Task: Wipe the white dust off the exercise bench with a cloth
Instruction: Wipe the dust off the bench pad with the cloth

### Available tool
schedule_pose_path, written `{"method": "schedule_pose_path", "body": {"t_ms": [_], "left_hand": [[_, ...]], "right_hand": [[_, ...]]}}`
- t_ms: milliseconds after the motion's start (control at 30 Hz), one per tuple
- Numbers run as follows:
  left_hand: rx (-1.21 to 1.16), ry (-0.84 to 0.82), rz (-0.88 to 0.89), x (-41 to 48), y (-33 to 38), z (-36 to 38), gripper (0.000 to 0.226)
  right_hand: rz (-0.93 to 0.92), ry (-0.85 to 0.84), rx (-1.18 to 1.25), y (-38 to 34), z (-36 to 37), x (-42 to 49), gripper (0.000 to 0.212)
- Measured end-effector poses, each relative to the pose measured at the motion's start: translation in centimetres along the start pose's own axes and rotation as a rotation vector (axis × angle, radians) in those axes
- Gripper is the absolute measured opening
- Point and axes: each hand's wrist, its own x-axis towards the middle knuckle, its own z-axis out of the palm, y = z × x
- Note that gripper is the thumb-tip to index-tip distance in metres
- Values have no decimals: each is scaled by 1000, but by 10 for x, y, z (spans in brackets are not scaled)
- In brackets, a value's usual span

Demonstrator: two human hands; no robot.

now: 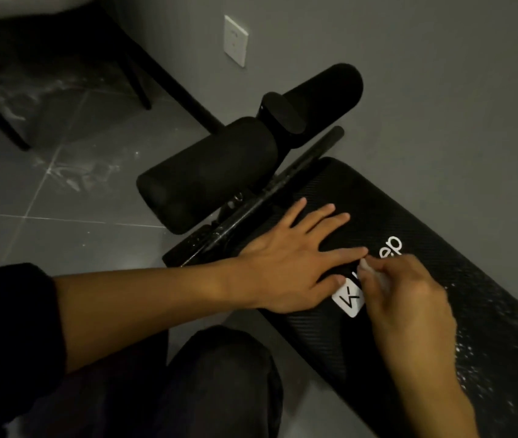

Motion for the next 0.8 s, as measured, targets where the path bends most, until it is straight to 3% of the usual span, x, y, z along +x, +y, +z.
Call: {"method": "schedule_pose_path", "body": {"t_ms": [267,467,633,800], "left_hand": [[-14,31,-16,-1,-2,4,60],[24,34,-26,-2,-2,5,61],[74,-13,-42,8,2,5,62],[31,15,-33,6,0,5,60]], "right_hand": [[36,-72,24,4,-4,-28,17],[93,27,-65,5,-2,-3,23],[128,22,57,-6,1,-60,10],[102,-3,12,-8,-5,-72,9]]}}
